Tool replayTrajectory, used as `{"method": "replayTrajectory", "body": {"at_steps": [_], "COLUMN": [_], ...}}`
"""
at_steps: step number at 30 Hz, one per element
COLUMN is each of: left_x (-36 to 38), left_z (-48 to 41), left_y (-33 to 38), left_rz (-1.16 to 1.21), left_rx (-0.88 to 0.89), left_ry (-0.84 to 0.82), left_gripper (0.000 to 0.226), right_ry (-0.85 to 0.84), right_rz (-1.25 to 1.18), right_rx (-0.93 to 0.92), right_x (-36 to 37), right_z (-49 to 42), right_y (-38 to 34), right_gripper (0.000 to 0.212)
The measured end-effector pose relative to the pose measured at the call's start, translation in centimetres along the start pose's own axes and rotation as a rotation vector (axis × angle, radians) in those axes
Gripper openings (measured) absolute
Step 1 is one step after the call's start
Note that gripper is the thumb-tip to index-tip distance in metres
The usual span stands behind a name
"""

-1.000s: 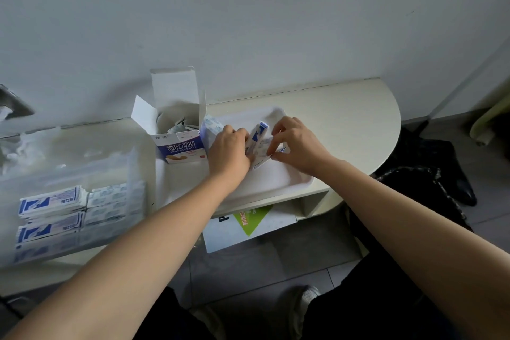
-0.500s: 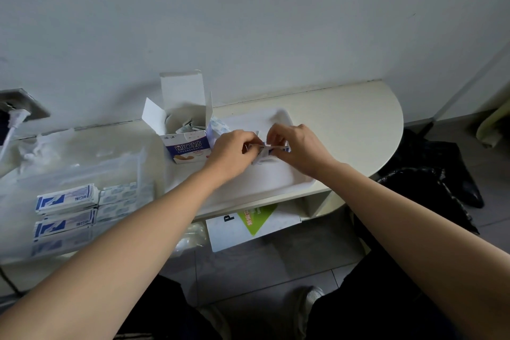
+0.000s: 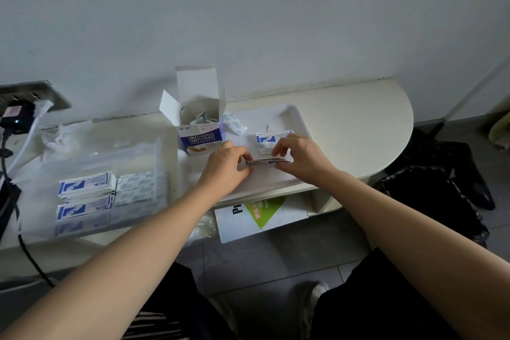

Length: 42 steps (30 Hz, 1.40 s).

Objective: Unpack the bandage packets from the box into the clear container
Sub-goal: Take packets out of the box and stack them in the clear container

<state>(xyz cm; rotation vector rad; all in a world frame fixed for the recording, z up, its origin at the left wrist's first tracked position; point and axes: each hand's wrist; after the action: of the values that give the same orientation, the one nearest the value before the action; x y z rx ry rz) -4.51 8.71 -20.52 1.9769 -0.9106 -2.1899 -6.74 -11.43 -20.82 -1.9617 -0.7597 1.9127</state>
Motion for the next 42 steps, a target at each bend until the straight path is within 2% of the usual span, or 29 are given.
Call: {"method": "replayTrajectory", "body": {"at_steps": [4, 10, 16, 26, 31, 35, 38, 42], "left_x": [0.1, 0.7, 0.6, 0.7, -0.5, -2.9, -5.2, -8.5], "left_z": [-0.1, -0.3, -0.2, 0.2, 0.3, 1.0, 2.3, 4.2], "left_y": [0.5, 1.2, 0.1, 0.1, 0.2, 0.2, -0.2, -1.9], "left_rz": [0.047, 0.076, 0.073, 0.199, 0.315, 0.398, 0.406, 0.360], "left_rx": [-0.029, -0.020, -0.093, -0.134, -0.134, -0.121, -0.104, -0.129], "left_ry": [0.009, 0.001, 0.026, 0.009, 0.024, 0.019, 0.036, 0.125], "left_gripper": [0.018, 0.014, 0.021, 0.016, 0.005, 0.010, 0.015, 0.016], "right_ry": [-0.007, -0.054, -0.042, -0.056, -0.042, 0.029, 0.073, 0.032], "right_rz": [0.012, 0.024, 0.041, -0.194, -0.340, -0.549, -0.598, -0.859], "right_rx": [0.051, 0.028, 0.127, 0.171, 0.212, 0.250, 0.248, 0.214], "right_x": [-0.2, 0.2, -0.1, 0.5, -0.4, -1.3, -1.3, -0.7], "right_z": [0.0, -0.7, -0.6, -0.3, -0.3, -0.3, -0.6, -1.4], "right_y": [-0.2, -1.4, 0.0, -1.0, -1.3, -2.6, -4.4, -8.2], "right_gripper": [0.016, 0.012, 0.022, 0.009, 0.005, 0.008, 0.008, 0.010]}}
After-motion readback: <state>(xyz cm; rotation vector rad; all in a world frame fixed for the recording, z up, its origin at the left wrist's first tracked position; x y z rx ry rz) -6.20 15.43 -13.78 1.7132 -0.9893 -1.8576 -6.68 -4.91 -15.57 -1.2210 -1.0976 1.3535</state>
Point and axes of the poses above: each hand's wrist, its own z-axis away from the middle knuckle, its own x-axis out of the palm, y = z × x, and after that the axes turned 1 degree about -x, right-handed
